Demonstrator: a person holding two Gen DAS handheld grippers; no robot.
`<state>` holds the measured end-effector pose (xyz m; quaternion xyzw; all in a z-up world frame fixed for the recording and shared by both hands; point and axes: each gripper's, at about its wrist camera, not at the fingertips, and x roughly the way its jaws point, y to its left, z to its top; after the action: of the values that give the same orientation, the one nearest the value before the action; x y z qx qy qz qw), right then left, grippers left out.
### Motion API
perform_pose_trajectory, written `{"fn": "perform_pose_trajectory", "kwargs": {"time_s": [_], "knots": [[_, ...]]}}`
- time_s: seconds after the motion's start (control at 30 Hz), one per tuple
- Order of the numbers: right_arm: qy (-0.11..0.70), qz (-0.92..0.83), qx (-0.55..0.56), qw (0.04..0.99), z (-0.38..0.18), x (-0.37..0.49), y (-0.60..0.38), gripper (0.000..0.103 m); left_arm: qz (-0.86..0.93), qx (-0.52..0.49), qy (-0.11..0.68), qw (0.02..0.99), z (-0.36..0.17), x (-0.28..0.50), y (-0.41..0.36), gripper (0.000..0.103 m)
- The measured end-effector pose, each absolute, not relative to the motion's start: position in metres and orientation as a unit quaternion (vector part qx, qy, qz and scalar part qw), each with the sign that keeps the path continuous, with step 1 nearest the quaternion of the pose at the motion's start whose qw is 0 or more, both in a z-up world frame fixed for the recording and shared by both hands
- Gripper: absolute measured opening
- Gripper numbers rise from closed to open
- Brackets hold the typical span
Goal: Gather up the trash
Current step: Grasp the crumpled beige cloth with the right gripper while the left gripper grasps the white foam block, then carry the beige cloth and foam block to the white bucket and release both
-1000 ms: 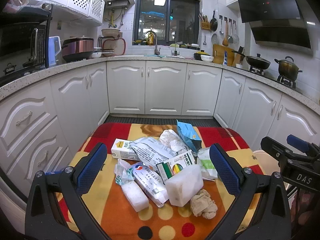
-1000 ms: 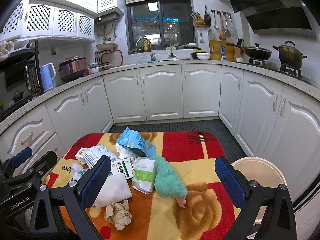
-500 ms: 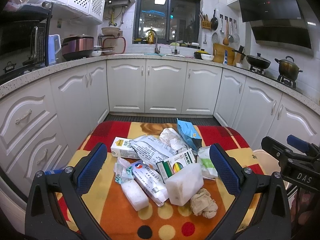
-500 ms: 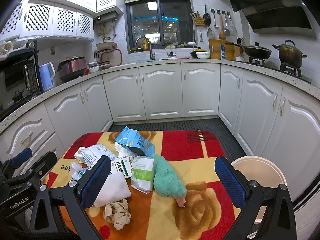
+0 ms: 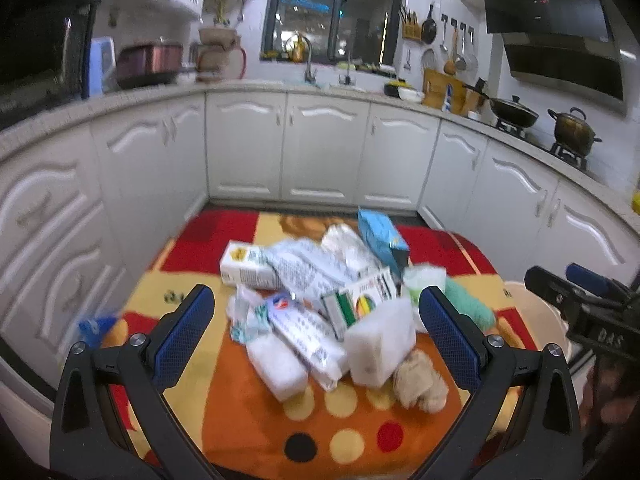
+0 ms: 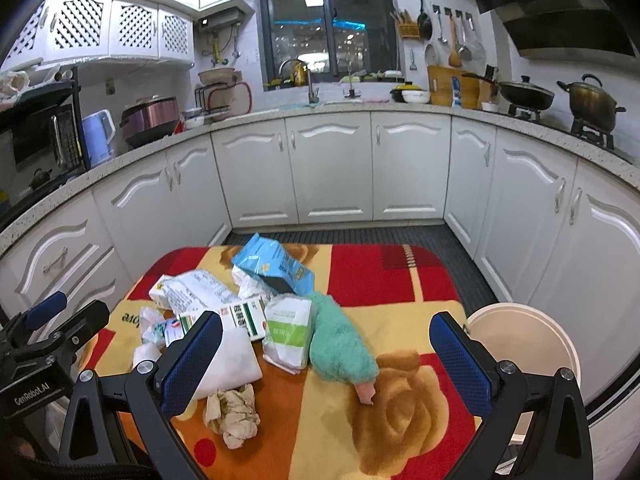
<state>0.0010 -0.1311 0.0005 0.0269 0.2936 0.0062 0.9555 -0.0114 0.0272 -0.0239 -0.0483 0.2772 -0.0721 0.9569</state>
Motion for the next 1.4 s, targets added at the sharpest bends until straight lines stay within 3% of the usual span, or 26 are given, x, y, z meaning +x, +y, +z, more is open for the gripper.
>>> {"fn": "perform_pose_trajectory", "kwargs": {"time_s": [0.57,0.7,0.77,0.83,0.97,1.07,1.13,1.27,1.4], "knots": [[0.408,0.102,0.044,0.906,-0.06,0.031,-0.107,0.103,-0.078,-0.059,0.395,0.913,-0.088,0.014,0.07,0.102],[0.435,0.124,0.036,0.891,-0.078,0.034,-0.094,0.102,-0.082,-0.079,0.415,0.903,-0.097,0.029,0.069,0.09],[0.442,0.127,0.032,0.887,-0.084,0.035,-0.09,0.098,-0.084,-0.083,0.421,0.899,-0.099,0.034,0.067,0.089],[0.451,0.135,0.041,0.881,-0.091,0.038,-0.089,0.091,-0.081,-0.082,0.422,0.899,-0.099,0.039,0.064,0.086],[0.464,0.158,0.068,0.869,-0.105,0.043,-0.087,0.081,-0.082,-0.079,0.427,0.897,-0.101,0.051,0.059,0.069],[0.476,0.178,0.073,0.858,-0.119,0.046,-0.079,0.054,-0.086,-0.081,0.45,0.885,-0.112,0.06,0.056,0.048],[0.475,0.192,0.081,0.855,-0.122,0.044,-0.078,0.03,-0.082,-0.075,0.451,0.885,-0.114,0.058,0.056,0.045],[0.458,0.195,0.072,0.864,-0.112,0.037,-0.08,0.023,-0.081,-0.074,0.445,0.889,-0.105,0.049,0.061,0.033],[0.443,0.196,0.08,0.871,-0.1,0.033,-0.092,0.022,-0.083,-0.061,0.434,0.895,-0.091,0.032,0.061,0.032]]}}
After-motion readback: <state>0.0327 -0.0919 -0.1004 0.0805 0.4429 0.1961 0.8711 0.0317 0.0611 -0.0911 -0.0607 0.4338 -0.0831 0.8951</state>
